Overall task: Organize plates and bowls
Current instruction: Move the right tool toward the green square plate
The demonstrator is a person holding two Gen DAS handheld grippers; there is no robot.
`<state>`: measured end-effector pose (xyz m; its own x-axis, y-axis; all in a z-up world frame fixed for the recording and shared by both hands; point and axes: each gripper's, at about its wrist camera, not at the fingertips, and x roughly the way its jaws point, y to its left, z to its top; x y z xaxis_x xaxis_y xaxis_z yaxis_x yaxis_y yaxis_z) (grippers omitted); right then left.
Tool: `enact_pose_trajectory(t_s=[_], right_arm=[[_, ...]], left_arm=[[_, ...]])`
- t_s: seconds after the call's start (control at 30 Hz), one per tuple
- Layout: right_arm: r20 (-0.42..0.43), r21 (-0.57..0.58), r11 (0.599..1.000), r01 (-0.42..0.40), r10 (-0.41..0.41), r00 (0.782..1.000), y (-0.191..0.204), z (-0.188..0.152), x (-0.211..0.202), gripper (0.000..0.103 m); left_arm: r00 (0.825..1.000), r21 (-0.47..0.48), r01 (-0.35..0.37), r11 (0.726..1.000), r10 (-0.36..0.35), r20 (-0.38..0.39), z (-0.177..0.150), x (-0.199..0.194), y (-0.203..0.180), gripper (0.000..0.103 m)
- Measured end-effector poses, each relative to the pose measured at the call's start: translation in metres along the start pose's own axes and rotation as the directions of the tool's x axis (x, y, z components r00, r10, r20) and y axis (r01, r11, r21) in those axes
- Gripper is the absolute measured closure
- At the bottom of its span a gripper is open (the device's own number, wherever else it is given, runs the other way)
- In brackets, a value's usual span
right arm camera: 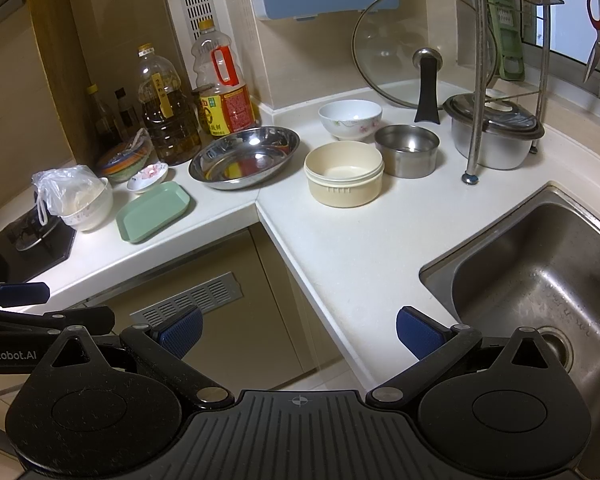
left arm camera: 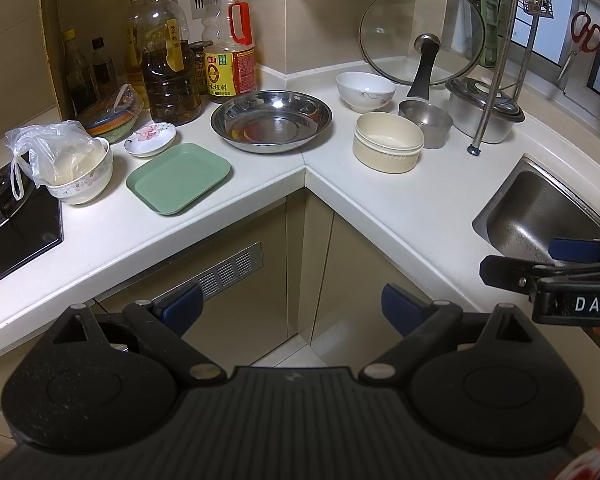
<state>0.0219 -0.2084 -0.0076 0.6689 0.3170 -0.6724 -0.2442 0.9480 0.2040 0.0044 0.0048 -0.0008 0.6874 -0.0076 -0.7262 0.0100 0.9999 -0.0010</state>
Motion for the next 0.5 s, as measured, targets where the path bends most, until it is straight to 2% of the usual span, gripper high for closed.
enact_pose_trajectory(t_s=[0.33, 0.5], right_arm=[[-0.016, -0.016, 0.999, -0.032, 0.032, 0.999, -0.008, 0.003, 0.012, 0.0], [-0.035, -0.031, 0.997, -0.076, 0.075, 0.997, -0.014, 0.008, 0.022, 0.0]], left_arm=[[0.999, -0.039, -0.04, 0.998, 0.039, -0.008, 0.0, 0.012, -0.006, 0.008], [0.997, -0.082, -0.075, 0.994, 0.074, -0.014, -0.001, 0.013, -0.008, 0.008]])
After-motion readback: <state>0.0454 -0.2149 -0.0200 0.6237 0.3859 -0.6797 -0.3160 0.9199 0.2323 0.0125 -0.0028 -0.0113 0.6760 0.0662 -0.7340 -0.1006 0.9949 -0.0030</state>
